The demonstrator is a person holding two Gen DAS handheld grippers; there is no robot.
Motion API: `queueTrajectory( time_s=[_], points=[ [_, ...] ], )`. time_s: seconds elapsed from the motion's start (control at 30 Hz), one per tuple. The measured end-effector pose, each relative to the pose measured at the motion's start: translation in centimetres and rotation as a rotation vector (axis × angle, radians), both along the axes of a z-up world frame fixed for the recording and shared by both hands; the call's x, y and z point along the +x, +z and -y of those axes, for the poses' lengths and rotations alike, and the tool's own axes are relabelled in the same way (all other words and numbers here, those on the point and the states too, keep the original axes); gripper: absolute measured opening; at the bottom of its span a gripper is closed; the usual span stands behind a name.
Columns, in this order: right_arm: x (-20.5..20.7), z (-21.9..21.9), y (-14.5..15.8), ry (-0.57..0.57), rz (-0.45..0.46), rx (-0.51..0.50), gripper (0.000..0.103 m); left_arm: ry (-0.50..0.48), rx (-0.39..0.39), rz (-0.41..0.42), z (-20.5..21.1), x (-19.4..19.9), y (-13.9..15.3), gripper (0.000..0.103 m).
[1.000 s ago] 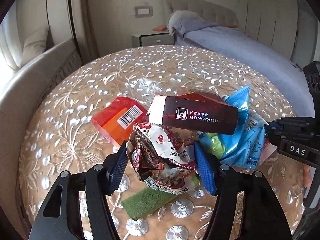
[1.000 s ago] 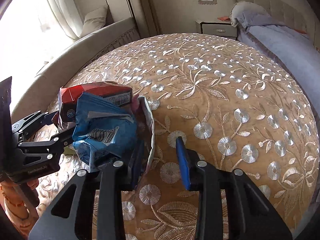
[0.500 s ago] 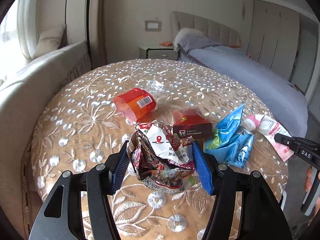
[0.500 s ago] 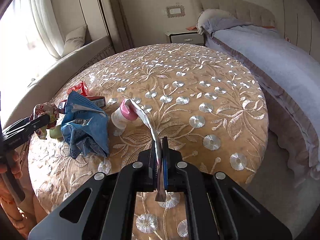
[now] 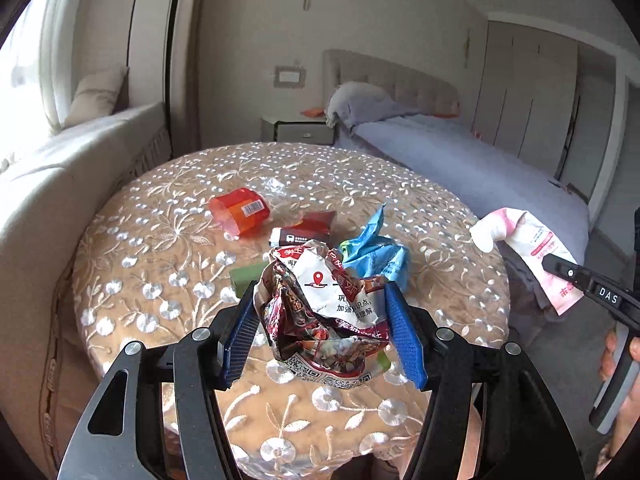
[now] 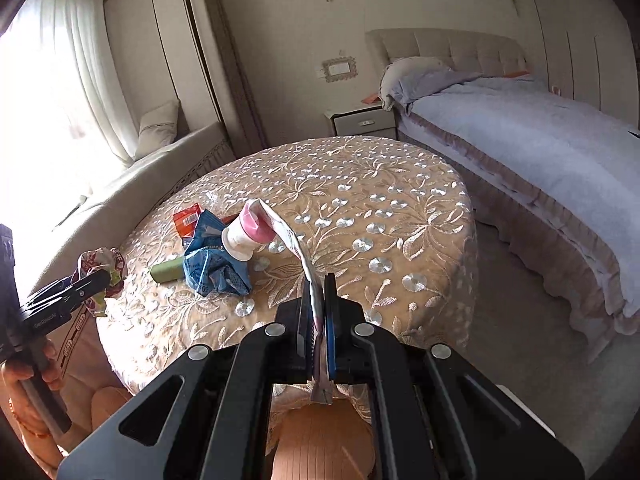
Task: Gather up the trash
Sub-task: 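Carry both wrappers to the white bin and open both tools over it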
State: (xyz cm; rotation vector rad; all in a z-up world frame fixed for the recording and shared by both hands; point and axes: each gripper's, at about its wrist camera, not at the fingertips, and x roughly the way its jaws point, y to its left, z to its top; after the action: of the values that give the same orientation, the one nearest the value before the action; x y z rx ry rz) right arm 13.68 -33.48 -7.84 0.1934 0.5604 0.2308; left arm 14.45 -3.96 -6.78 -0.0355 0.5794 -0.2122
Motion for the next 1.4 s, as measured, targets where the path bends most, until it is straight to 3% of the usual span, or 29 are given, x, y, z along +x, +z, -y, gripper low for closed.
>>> queueTrajectory(
  time_s=[0.37,0.8,1.1,1.4],
  points=[
    [-6.7,4.4,0.7,-0.126,0.036,-0.027,0.006,-0.22,0.036,0.023,8.5,-3.1,-0.1,0.06],
    [-12.8,10.4,-1.5,-0.321,-0.019,-0.053,0.006,-0.46,0.114,-0.026,18.9,-4.5,-3.2,0.06],
    [-14.7,13.1,-4.5,-0.392,-0.105,-0.096,0.006,-0.604,0.21,-0.101,25.5,-5.2,-7.1,0.06],
    [-14.0,15.3,-10.5,-0.449,-0.287,-0.152,0.006,-0.778,0.352,-0.243,31.9,-5.3,-13.2,0.06]
  ],
)
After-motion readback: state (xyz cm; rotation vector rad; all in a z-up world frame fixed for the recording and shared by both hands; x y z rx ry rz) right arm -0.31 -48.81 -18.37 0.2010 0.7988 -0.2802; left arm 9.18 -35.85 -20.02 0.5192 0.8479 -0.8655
